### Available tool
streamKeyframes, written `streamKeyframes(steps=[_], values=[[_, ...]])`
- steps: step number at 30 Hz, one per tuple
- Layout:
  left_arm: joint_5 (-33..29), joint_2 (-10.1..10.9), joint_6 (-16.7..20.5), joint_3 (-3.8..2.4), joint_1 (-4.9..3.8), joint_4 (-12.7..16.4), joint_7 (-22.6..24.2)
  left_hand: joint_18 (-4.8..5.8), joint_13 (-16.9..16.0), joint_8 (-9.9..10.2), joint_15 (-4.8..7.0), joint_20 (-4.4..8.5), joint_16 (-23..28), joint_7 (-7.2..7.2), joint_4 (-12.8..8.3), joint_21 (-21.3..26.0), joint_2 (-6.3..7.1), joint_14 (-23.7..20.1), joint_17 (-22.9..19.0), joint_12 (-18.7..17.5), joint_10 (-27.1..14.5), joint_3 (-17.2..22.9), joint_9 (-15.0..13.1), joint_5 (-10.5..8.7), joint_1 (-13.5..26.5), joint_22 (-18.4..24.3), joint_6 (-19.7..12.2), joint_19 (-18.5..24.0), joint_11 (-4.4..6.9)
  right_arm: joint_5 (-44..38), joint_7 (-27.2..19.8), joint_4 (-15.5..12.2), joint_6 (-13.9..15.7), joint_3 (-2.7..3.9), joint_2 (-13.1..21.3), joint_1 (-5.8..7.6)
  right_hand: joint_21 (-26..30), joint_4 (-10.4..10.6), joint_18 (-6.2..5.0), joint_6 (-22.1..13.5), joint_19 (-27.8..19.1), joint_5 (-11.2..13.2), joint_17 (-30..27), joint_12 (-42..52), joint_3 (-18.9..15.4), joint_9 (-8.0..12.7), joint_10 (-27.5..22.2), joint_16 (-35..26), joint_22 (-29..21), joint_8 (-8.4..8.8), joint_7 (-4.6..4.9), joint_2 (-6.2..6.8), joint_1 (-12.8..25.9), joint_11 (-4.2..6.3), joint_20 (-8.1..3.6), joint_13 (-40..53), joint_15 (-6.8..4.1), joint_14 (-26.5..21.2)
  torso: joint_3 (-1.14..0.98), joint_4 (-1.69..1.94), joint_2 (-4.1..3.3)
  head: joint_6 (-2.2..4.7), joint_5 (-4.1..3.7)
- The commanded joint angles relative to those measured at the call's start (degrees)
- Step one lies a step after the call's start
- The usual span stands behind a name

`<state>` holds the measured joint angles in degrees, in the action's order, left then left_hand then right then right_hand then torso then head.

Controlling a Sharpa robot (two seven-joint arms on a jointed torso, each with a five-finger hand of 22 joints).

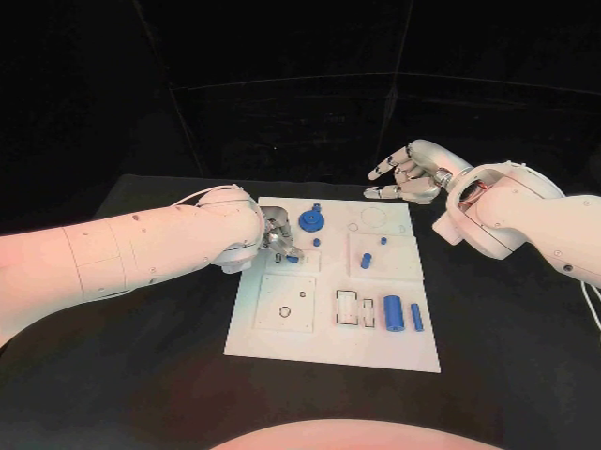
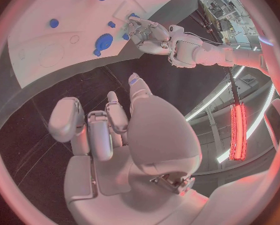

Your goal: Assemble the parts on the task board

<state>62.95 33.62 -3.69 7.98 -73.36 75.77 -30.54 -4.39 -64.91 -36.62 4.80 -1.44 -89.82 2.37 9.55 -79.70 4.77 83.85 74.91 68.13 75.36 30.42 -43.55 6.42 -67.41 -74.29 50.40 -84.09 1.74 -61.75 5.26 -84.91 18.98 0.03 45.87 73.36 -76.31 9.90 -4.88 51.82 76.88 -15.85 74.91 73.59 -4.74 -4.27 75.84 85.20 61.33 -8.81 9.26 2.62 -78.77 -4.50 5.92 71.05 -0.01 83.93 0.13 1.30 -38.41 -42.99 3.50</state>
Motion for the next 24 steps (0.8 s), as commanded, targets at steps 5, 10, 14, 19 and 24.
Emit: streamKeyframes(steps=[5,10,14,19,24], values=[[0.7,0.1,-1.7,0.12,0.11,0.0,-0.3,1.13,-0.1,-0.4,0.39,0.33,-0.2,-0.21,-4.7,-0.2,-0.38,6.1,15.1,0.5,0.5,3.6,-0.3,-0.5,0.7,-0.1,0.5,-0.6,0.08,0.1,-0.3,-0.1,-0.3,0.03,-0.1,0.1,0.2,0.1,-0.7,0.2,-0.1,-0.6,5.5,-0.2,-0.3,0.0,-0.2,-0.3,-0.1,-0.33,-0.24,-0.42,0.3,0.43,-0.22,-0.1,-0.36,3.9,-0.02,0.01,-0.03,-0.17,0.04],[0.7,0.0,-1.6,0.12,0.11,-0.2,-0.3,1.15,-0.3,-0.7,0.55,0.49,-0.2,-0.46,-3.1,-0.1,-0.5,6.1,15.1,0.8,0.6,-0.8,-0.7,-1.38,2.8,-0.3,1.1,-0.6,0.27,0.1,-0.3,-0.1,-0.3,0.03,-0.1,0.1,0.2,0.1,-0.71,0.2,-0.1,-0.7,5.5,-0.2,-0.3,0.0,-0.2,-0.3,-0.1,-0.35,-0.24,-0.45,0.3,0.43,-0.23,-0.1,-0.37,3.9,0.0,-0.04,-0.01,-0.23,0.09],[0.7,-0.1,-1.7,0.12,0.11,-0.3,-0.3,1.17,-0.5,-0.7,0.59,0.55,-0.2,-0.51,-1.9,-0.1,-0.33,6.1,15.1,1.1,0.6,-4.2,-0.8,-1.42,3.9,-0.4,1.4,-0.6,0.32,0.1,-0.4,0.0,-0.3,0.03,-0.2,0.1,0.3,0.2,-0.72,0.2,-0.2,-0.9,5.5,-0.2,-0.4,0.1,-0.2,-0.3,-0.2,-0.38,-0.24,-0.49,0.2,0.44,-0.24,-0.1,-0.38,3.9,0.01,-0.02,0.0,-0.26,0.07],[0.7,-0.1,-1.8,0.12,0.11,-0.6,-0.3,1.17,-0.9,-0.6,0.64,0.62,-0.2,-0.54,-0.2,-0.1,-0.46,6.1,15.1,1.5,0.8,-8.4,-0.8,-1.44,5.1,-0.5,1.8,-0.7,0.34,0.1,-0.4,0.0,-0.3,0.03,-0.2,0.1,0.3,0.2,-0.72,0.2,-0.2,-0.9,5.5,-0.2,-0.4,0.1,-0.2,-0.3,-0.2,-0.38,-0.24,-0.49,0.2,0.44,-0.24,-0.1,-0.38,3.9,0.0,0.0,0.0,-0.31,0.02],[0.7,-0.2,-1.7,0.12,0.11,-0.8,-0.3,1.16,-1.1,-0.6,0.69,0.65,-0.2,-0.61,0.9,-0.1,-0.66,6.1,15.1,1.8,0.9,-10.8,-0.9,-1.41,5.5,-0.6,2.0,-0.7,0.39,0.1,-0.4,0.0,-0.3,0.03,-0.2,0.1,0.3,0.2,-0.72,0.2,-0.2,-0.9,5.5,-0.2,-0.4,0.1,-0.2,-0.3,-0.2,-0.38,-0.24,-0.49,0.2,0.44,-0.24,-0.1,-0.38,3.9,-0.01,-0.01,0.0,-0.37,0.0]])
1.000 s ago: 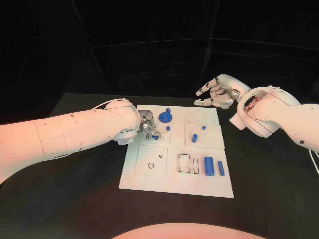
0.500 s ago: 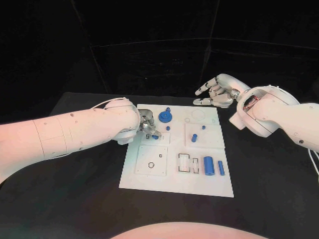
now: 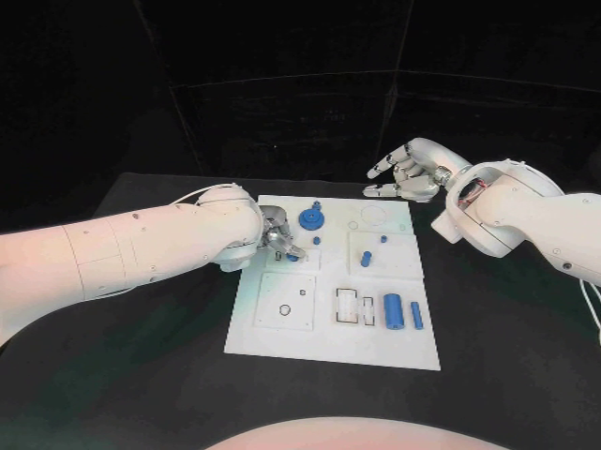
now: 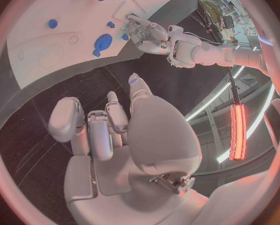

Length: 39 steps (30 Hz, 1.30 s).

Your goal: Assemble the parts on the task board

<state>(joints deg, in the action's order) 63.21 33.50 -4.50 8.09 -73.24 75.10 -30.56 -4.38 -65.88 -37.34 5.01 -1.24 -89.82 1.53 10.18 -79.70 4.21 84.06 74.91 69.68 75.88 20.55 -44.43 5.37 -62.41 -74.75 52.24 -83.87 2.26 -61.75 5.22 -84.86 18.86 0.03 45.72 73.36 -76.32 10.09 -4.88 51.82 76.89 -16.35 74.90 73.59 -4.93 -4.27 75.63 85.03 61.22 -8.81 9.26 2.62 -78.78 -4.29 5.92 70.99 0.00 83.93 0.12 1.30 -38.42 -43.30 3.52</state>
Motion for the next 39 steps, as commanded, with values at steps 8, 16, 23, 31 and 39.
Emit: streamKeyframes(steps=[8,16,23,31,39], values=[[0.4,-0.3,-0.6,0.01,-0.02,-0.7,-0.3,1.16,-0.1,0.1,0.51,0.5,-0.2,0.2,1.6,0.0,-0.52,5.9,15.1,0.4,0.4,-3.7,-0.1,-0.33,0.7,-0.2,0.3,-0.9,-0.1,0.1,-0.3,0.1,0.0,0.03,-0.1,0.11,0.4,0.0,-0.76,0.2,-0.3,-0.4,5.4,-0.3,-0.3,0.1,-0.1,-0.2,-0.3,-0.4,-0.24,-0.48,0.3,0.23,-0.24,-0.2,-0.38,3.9,0.02,-0.05,0.01,-0.03,-0.06],[0.4,-0.7,-0.6,0.01,-0.03,-1.2,-0.3,1.2,-0.2,0.1,0.53,0.52,-0.2,0.17,3.3,-0.1,-0.87,5.9,15.1,0.6,0.5,-6.9,-0.2,-0.33,0.9,-0.5,0.5,-1.0,-0.08,0.1,-0.3,0.1,0.0,0.03,-0.1,0.11,0.4,0.2,-0.76,0.1,-0.2,-0.5,5.4,-0.3,-0.5,0.1,-0.1,-0.2,-0.3,-0.45,-0.23,-0.44,0.4,0.22,-0.25,-0.2,-0.38,3.9,0.01,0.01,0.02,-0.03,-0.16],[0.4,-1.1,-0.7,0.01,-0.03,-1.2,-0.3,1.24,-0.6,0.0,0.57,0.55,-0.2,0.08,4.1,-0.2,-1.15,5.9,15.1,1.0,0.8,-8.5,-0.3,-0.3,0.7,-0.7,0.6,-1.1,-0.02,0.1,-0.3,0.1,-0.1,0.03,-0.1,0.11,0.5,0.3,-0.77,0.1,-0.3,-0.5,5.4,-0.3,-0.6,0.1,-0.1,-0.3,-0.4,-0.47,-0.23,-0.43,0.4,0.22,-0.26,-0.2,-0.38,3.9,0.03,-0.01,0.01,-0.01,-0.31],[0.4,-1.2,-0.8,0.01,-0.03,-1.0,-0.2,1.27,-0.8,-0.1,0.68,0.63,-0.2,-0.05,5.1,-0.3,-1.24,5.9,15.1,1.3,1.1,-10.7,-0.4,-0.3,0.5,-0.9,0.8,-1.2,0.09,0.1,-0.3,0.2,-0.1,0.03,-0.1,0.11,0.5,0.5,-0.76,0.1,-0.2,-0.5,5.4,-0.3,-0.8,0.1,-0.1,-0.3,-0.3,-0.54,-0.23,-0.43,0.6,0.22,-0.27,-0.2,-0.38,3.9,0.02,0.03,0.02,-0.04,-0.38],[0.4,-1.2,-0.7,0.0,-0.03,-0.9,-0.2,1.31,-1.0,-0.2,0.74,0.7,-0.2,-0.14,6.1,-0.4,-1.56,5.9,15.1,1.5,1.3,-12.4,-0.5,-0.28,0.5,-1.1,0.9,-1.3,0.18,0.1,-0.3,0.3,-0.1,0.03,-0.2,0.11,0.5,0.6,-0.76,0.1,-0.2,-0.5,5.4,-0.3,-1.0,0.1,-0.1,-0.3,-0.4,-0.58,-0.23,-0.43,0.7,0.22,-0.27,-0.2,-0.39,3.9,0.06,0.05,0.01,-0.1,-0.42]])
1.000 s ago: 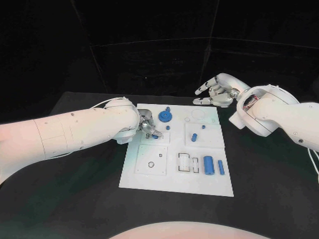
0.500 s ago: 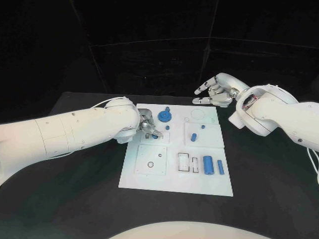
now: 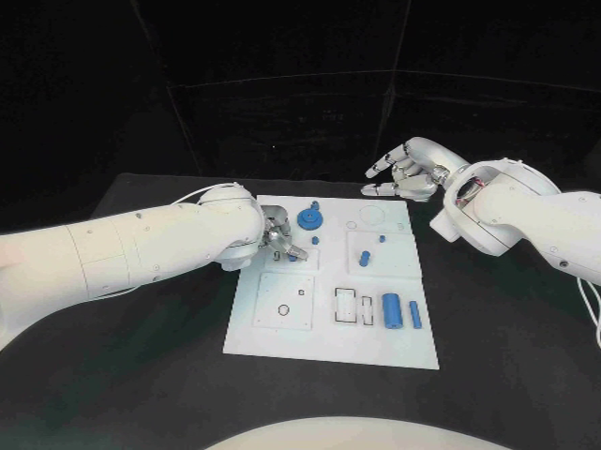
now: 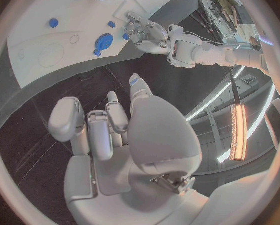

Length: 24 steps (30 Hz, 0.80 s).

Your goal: Assemble the parts on the task board

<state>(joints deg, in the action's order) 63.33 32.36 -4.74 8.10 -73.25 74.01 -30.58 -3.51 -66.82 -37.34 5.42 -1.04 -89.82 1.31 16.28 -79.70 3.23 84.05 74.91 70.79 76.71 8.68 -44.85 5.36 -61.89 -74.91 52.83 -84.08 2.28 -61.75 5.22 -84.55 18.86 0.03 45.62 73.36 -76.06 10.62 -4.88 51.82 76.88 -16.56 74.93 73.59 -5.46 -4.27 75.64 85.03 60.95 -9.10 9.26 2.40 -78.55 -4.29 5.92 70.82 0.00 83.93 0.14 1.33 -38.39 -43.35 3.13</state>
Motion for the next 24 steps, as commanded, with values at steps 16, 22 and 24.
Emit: streamKeyframes(steps=[16,22,24], values=[[0.3,1.1,1.0,-1.56,-0.04,1.4,-0.2,0.46,0.0,-0.5,0.43,0.6,-0.2,-0.04,0.5,-0.4,-1.41,5.9,15.1,0.6,0.5,-6.4,-0.4,-2.12,2.8,-1.2,0.3,-1.2,0.26,0.2,-0.4,0.3,0.2,0.03,0.0,0.1,0.3,0.4,-0.77,0.0,-0.2,-0.2,5.3,-0.3,-0.8,0.1,-0.1,-0.3,-0.2,-0.36,-0.23,-0.17,0.6,0.21,-0.27,-0.1,-0.39,3.9,0.04,0.03,-0.01,0.01,-0.29],[0.3,2.4,1.5,-5.5,-0.56,2.6,-0.2,0.43,0.2,-0.5,0.42,0.62,-0.2,0.0,0.5,-0.2,-1.7,5.9,15.1,0.5,0.3,-8.6,-0.5,-2.5,4.2,-1.1,0.0,-1.2,0.23,0.4,-0.3,0.6,0.3,0.02,0.1,0.1,0.3,0.4,-0.78,0.0,-0.3,-0.2,5.3,-0.4,-0.8,0.1,-0.2,-0.4,-0.2,-0.37,-0.22,-0.16,0.7,0.21,-0.27,-0.1,-0.38,3.8,0.03,0.03,-0.01,-0.16,-0.42],[0.4,2.8,0.8,-6.28,-1.09,2.6,-0.3,0.41,0.4,-0.5,0.42,0.62,-0.2,0.01,0.5,-0.1,-1.74,5.9,15.1,0.3,0.2,-8.8,-0.5,-2.5,4.1,-1.0,0.0,-1.1,0.22,0.4,-0.2,0.7,0.3,0.02,0.0,0.1,0.3,0.4,-0.78,0.0,-0.3,-0.2,5.3,-0.4,-0.8,0.1,-0.2,-0.4,-0.2,-0.37,-0.22,-0.16,0.7,0.21,-0.27,-0.1,-0.38,3.8,0.02,0.01,-0.02,-0.17,-0.38]])
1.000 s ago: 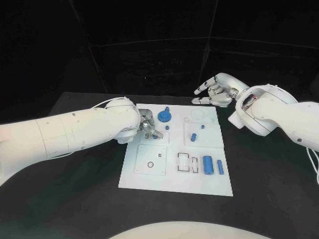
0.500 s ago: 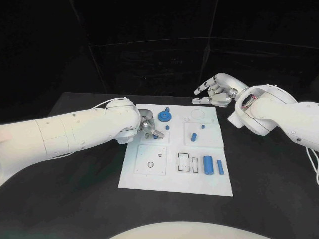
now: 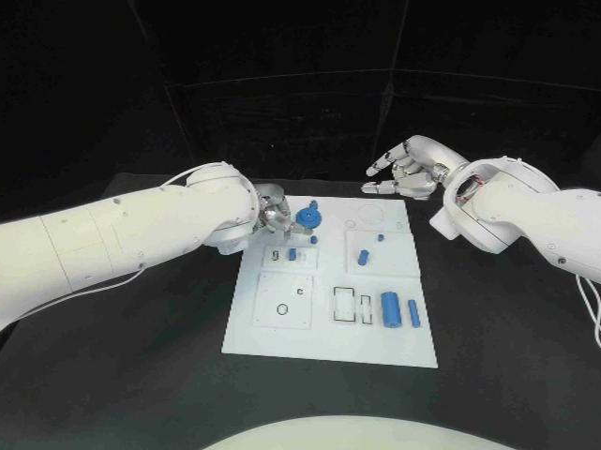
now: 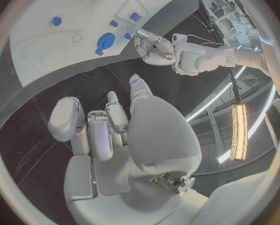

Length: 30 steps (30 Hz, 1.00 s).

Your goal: Assemble the parts on the task board

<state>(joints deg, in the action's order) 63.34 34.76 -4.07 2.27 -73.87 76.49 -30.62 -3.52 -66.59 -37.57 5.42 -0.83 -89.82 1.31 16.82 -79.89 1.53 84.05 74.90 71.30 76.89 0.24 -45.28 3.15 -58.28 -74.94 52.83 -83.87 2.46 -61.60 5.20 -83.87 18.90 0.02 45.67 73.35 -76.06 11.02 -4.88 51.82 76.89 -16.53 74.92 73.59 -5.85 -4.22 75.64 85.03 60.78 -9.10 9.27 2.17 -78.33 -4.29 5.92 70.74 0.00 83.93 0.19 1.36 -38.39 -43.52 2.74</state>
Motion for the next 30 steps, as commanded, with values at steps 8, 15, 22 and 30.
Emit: streamKeyframes(steps=[8,15,22,30], values=[[0.5,-0.8,-4.8,-1.57,-2.47,-5.8,-0.2,0.19,2.0,1.7,-0.11,0.02,-0.2,0.88,-1.1,1.0,-1.46,5.9,15.1,-1.7,-1.5,-0.2,1.1,-0.04,-6.2,0.1,-1.9,-0.9,-0.65,0.3,-0.1,0.3,0.1,0.03,-0.3,0.1,0.3,0.1,-0.78,-0.1,-0.3,-0.2,5.3,-0.3,-0.5,0.1,-0.1,-0.4,-0.1,-0.37,-0.22,0.1,0.4,0.21,-0.27,0.0,-0.38,3.8,-0.06,0.02,-0.03,0.21,0.09],[-0.4,-4.7,-7.2,-0.76,-2.68,-13.8,0.5,0.19,2.9,4.5,-0.8,-0.61,-0.2,1.81,-0.4,1.2,-1.51,5.9,15.1,-2.3,-2.2,-1.6,3.6,-0.07,-7.3,0.0,-2.5,-0.9,-1.47,0.3,-0.1,0.4,0.0,0.02,-0.6,0.09,0.3,0.1,-0.78,-0.1,-0.2,-0.2,5.3,-0.3,-0.5,0.1,-0.1,-0.3,-0.1,-0.38,-0.22,0.09,0.4,0.21,-0.27,0.1,-0.38,3.9,-0.02,-0.09,-0.17,0.19,0.42],[-0.7,-7.4,-8.8,0.04,-1.97,-18.5,0.5,0.23,2.8,5.1,-0.93,-0.79,-0.2,1.89,-0.2,1.0,-1.5,5.9,15.1,-2.1,-2.1,-2.8,4.4,-0.09,-6.6,-0.3,-1.9,-1.0,-1.58,0.3,-0.1,0.5,-0.1,0.02,-0.7,0.09,0.4,0.1,-0.78,-0.1,-0.3,-0.2,5.3,-0.3,-0.5,0.1,-0.1,-0.3,-0.1,-0.38,-0.22,0.07,0.4,0.21,-0.27,0.0,-0.38,3.9,-0.03,-0.01,-0.12,-0.01,0.56],[0.0,-9.4,-9.7,0.18,-1.64,-22.6,0.6,0.25,2.8,5.3,-0.95,-0.85,-0.2,1.87,-0.2,0.9,-1.43,5.9,15.1,-2.1,-2.1,-3.9,4.8,-0.1,-6.1,-0.5,-1.5,-1.0,-1.58,0.3,-0.1,0.5,-0.1,0.02,-0.8,0.09,0.4,0.1,-0.78,-0.1,-0.3,-0.2,5.3,-0.3,-0.5,0.1,-0.1,-0.3,-0.1,-0.38,-0.22,0.07,0.4,0.21,-0.27,0.0,-0.38,3.9,-0.1,-0.02,-0.06,-0.05,0.99]])
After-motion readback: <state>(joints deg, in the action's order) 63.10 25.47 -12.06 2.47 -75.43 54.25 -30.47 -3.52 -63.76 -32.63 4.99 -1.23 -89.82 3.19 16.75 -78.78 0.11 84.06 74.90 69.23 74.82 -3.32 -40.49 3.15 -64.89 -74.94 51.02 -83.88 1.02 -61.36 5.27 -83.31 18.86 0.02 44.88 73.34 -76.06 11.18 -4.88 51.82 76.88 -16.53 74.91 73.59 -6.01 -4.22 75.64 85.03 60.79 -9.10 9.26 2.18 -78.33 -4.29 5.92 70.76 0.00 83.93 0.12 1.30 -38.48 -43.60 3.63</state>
